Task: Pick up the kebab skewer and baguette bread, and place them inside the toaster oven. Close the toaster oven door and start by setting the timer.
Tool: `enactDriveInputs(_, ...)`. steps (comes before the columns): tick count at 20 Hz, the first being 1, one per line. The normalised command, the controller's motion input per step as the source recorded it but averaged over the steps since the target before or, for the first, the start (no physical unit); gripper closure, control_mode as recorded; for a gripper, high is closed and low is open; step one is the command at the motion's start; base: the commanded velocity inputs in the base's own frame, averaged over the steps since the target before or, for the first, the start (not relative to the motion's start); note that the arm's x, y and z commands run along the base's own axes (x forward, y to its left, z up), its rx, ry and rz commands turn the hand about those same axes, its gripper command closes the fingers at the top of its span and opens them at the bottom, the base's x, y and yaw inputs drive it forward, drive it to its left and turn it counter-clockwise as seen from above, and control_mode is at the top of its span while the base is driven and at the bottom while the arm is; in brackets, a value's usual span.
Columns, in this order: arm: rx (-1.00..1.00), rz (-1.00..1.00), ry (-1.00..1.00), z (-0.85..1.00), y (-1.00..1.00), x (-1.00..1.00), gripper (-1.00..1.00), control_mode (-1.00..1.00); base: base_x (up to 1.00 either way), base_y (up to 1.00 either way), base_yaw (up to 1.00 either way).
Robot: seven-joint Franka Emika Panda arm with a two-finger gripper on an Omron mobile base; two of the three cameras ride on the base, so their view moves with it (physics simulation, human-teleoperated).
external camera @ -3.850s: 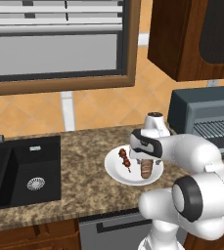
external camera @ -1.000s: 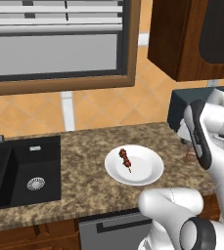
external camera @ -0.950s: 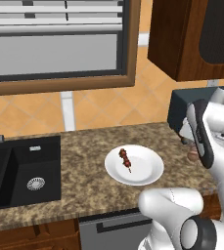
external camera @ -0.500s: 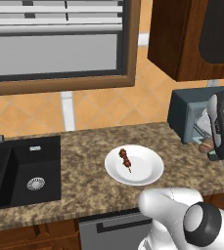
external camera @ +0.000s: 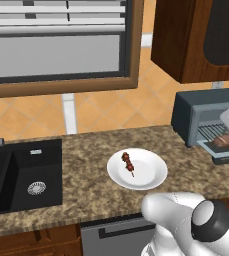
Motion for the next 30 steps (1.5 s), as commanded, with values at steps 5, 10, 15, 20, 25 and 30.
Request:
enactDriveInputs(5,0.00,-0.14,-0.07,0.00,-0.64,0.15,1.00,-1.00,0.00,0.00,0.00)
enactDriveInputs(10,0.00,-0.08,-0.07,0.00,-0.57,0.24,1.00,-1.00,0.00,0.00,0.00)
enactDriveInputs(15,0.00,-0.07,-0.10,-0.01,-0.45,0.18,1.00,-1.00,0.00,0.00,0.00)
enactDriveInputs(20,0.00,-0.04,-0.08,0.00,-0.23,0.34,1.00,-1.00,0.00,0.00,0.00)
enactDriveInputs(25,0.00,-0.03,-0.02,0.00,-0.20,0.42,1.00,-1.00,0.00,0.00,0.00)
enactDriveInputs(30,-0.02,0.00,-0.01,-0.10,-0.18,0.23,1.00,-1.00,0.00,0.00,0.00)
